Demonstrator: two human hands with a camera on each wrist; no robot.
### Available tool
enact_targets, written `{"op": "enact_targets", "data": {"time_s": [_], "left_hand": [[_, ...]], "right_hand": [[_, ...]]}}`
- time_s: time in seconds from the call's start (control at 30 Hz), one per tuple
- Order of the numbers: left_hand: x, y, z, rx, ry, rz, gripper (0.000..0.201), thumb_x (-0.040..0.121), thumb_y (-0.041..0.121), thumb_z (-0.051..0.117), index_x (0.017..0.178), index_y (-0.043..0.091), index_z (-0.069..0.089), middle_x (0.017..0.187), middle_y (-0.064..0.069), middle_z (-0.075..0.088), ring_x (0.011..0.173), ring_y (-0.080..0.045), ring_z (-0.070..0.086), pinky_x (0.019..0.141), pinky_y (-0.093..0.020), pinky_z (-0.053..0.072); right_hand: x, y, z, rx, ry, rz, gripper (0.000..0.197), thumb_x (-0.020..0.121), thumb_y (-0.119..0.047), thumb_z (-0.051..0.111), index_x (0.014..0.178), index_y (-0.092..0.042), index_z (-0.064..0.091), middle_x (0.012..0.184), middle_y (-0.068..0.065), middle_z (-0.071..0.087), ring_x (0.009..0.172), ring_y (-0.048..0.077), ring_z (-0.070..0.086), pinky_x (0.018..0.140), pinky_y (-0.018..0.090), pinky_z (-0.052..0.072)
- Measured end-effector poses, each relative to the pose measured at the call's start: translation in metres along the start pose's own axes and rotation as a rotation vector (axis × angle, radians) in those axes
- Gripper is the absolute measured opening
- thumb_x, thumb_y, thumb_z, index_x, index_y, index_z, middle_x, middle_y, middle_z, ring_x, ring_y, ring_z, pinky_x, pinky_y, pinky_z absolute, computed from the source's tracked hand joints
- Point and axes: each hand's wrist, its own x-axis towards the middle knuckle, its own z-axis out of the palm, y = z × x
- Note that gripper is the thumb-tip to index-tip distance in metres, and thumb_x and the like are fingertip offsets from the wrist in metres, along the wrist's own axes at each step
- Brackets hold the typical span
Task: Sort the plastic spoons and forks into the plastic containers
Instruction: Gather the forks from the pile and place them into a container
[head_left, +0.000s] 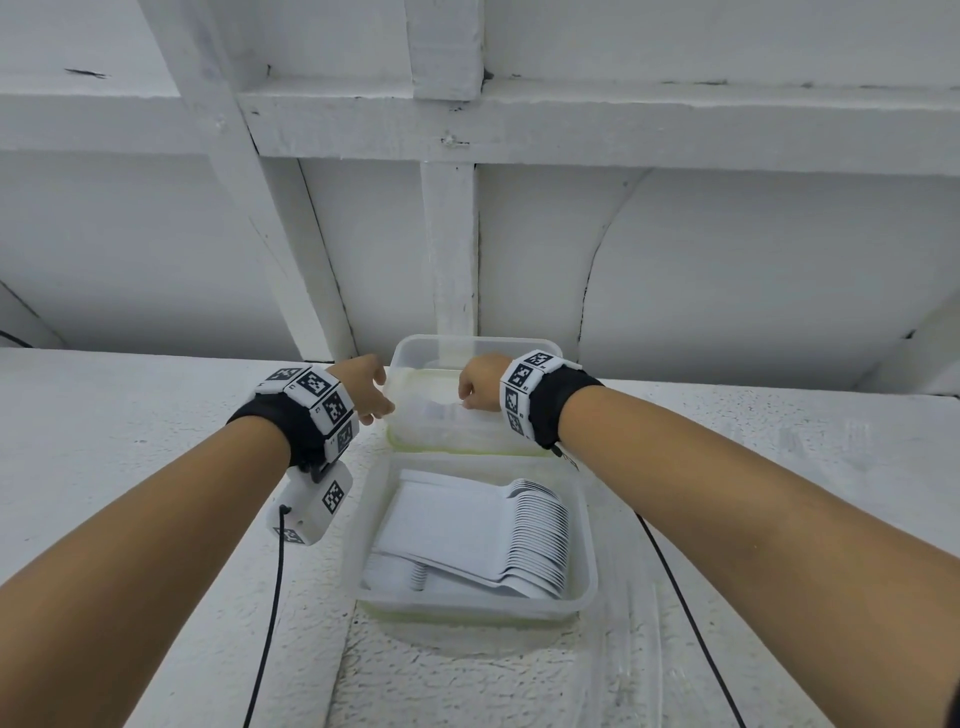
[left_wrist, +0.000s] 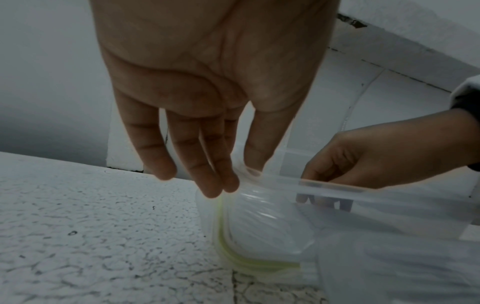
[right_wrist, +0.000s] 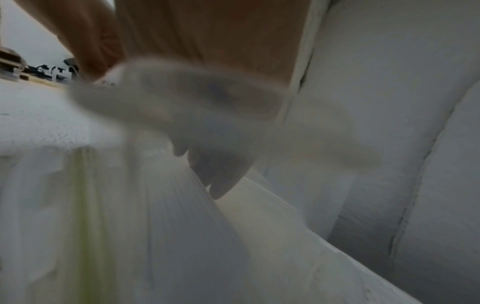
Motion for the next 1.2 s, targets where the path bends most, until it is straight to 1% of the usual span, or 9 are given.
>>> {"op": "enact_targets", "data": {"time_s": [0.17, 0.23, 0.33, 0.5, 0.6, 0.7, 0.8, 1.03, 1.2], "left_hand": [[-0.003, 0.001, 0.003, -0.005, 0.027, -0.007, 0.031, 0.093, 0.019, 0.053, 0.120, 0.007, 0.044, 0.092, -0.006, 0.064, 0.079, -0.022, 0.060, 0.049, -0.022, 0.037], [-0.007, 0.003, 0.000, 0.071, 0.058, -0.004, 0.035, 0.095, 0.023, 0.050, 0.125, 0.007, 0.046, 0.110, -0.011, 0.064, 0.092, -0.025, 0.061, 0.063, -0.026, 0.044], [-0.018, 0.014, -0.011, 0.156, 0.148, 0.034, 0.036, 0.096, 0.025, 0.046, 0.126, 0.004, 0.050, 0.128, -0.014, 0.055, 0.113, -0.031, 0.052, 0.089, -0.032, 0.040], [-0.061, 0.065, -0.014, 0.030, 0.284, 0.223, 0.030, 0.096, 0.024, 0.045, 0.120, 0.008, 0.055, 0.120, -0.013, 0.061, 0.109, -0.030, 0.055, 0.090, -0.032, 0.042], [-0.099, 0.105, 0.003, 0.027, 0.279, 0.418, 0.027, 0.096, 0.026, 0.046, 0.116, 0.012, 0.059, 0.108, -0.006, 0.065, 0.095, -0.019, 0.057, 0.080, -0.023, 0.039], [-0.141, 0.139, 0.033, 0.072, 0.193, 0.570, 0.024, 0.096, 0.027, 0.047, 0.108, 0.013, 0.062, 0.099, -0.001, 0.064, 0.083, -0.011, 0.049, 0.071, -0.019, 0.031], [-0.172, 0.157, 0.073, 0.136, 0.024, 0.644, 0.023, 0.096, 0.024, 0.047, 0.108, 0.011, 0.062, 0.102, -0.005, 0.066, 0.089, -0.018, 0.056, 0.072, -0.021, 0.035], [-0.191, 0.151, 0.172, 0.286, -0.218, 0.460, 0.036, 0.097, 0.021, 0.044, 0.131, 0.009, 0.046, 0.131, -0.011, 0.044, 0.113, -0.027, 0.052, 0.097, -0.036, 0.043], [-0.192, 0.155, 0.195, 0.335, -0.123, 0.384, 0.031, 0.096, 0.012, 0.043, 0.124, 0.000, 0.042, 0.125, -0.018, 0.041, 0.102, -0.032, 0.057, 0.080, -0.036, 0.046]], "right_hand": [[-0.005, 0.007, -0.003, 0.030, -0.019, 0.039, 0.031, 0.093, -0.022, 0.049, 0.112, -0.003, 0.065, 0.114, 0.011, 0.066, 0.104, 0.030, 0.061, 0.094, 0.041, 0.048], [-0.018, 0.011, -0.010, 0.039, 0.003, 0.058, 0.033, 0.094, -0.025, 0.047, 0.111, -0.004, 0.065, 0.115, 0.010, 0.066, 0.105, 0.029, 0.061, 0.094, 0.041, 0.048], [-0.050, 0.016, -0.028, 0.106, 0.063, 0.025, 0.032, 0.096, -0.022, 0.045, 0.114, -0.003, 0.064, 0.119, 0.009, 0.064, 0.110, 0.027, 0.058, 0.095, 0.034, 0.045], [-0.129, 0.023, -0.056, 0.170, 0.160, -0.082, 0.032, 0.098, -0.021, 0.043, 0.122, -0.008, 0.061, 0.125, 0.005, 0.061, 0.117, 0.021, 0.053, 0.094, 0.025, 0.037], [-0.179, 0.032, -0.055, 0.171, 0.173, -0.103, 0.032, 0.097, -0.023, 0.045, 0.123, -0.012, 0.060, 0.126, 0.002, 0.060, 0.118, 0.018, 0.052, 0.093, 0.020, 0.033], [-0.225, 0.046, -0.035, 0.164, 0.148, -0.097, 0.031, 0.096, -0.025, 0.047, 0.123, -0.015, 0.060, 0.122, 0.002, 0.063, 0.113, 0.017, 0.055, 0.085, 0.019, 0.035], [-0.260, 0.068, -0.001, 0.170, 0.118, -0.066, 0.029, 0.095, -0.025, 0.050, 0.120, -0.016, 0.062, 0.114, 0.003, 0.066, 0.104, 0.017, 0.058, 0.079, 0.015, 0.033], [-0.322, 0.111, 0.084, 0.216, 0.002, 0.079, 0.033, 0.097, -0.026, 0.046, 0.126, -0.015, 0.057, 0.122, 0.003, 0.061, 0.105, 0.013, 0.057, 0.083, 0.014, 0.037], [-0.338, 0.120, 0.112, 0.287, 0.020, 0.131, 0.032, 0.098, -0.026, 0.045, 0.126, -0.016, 0.056, 0.122, 0.002, 0.061, 0.109, 0.013, 0.056, 0.090, 0.019, 0.040]]}}
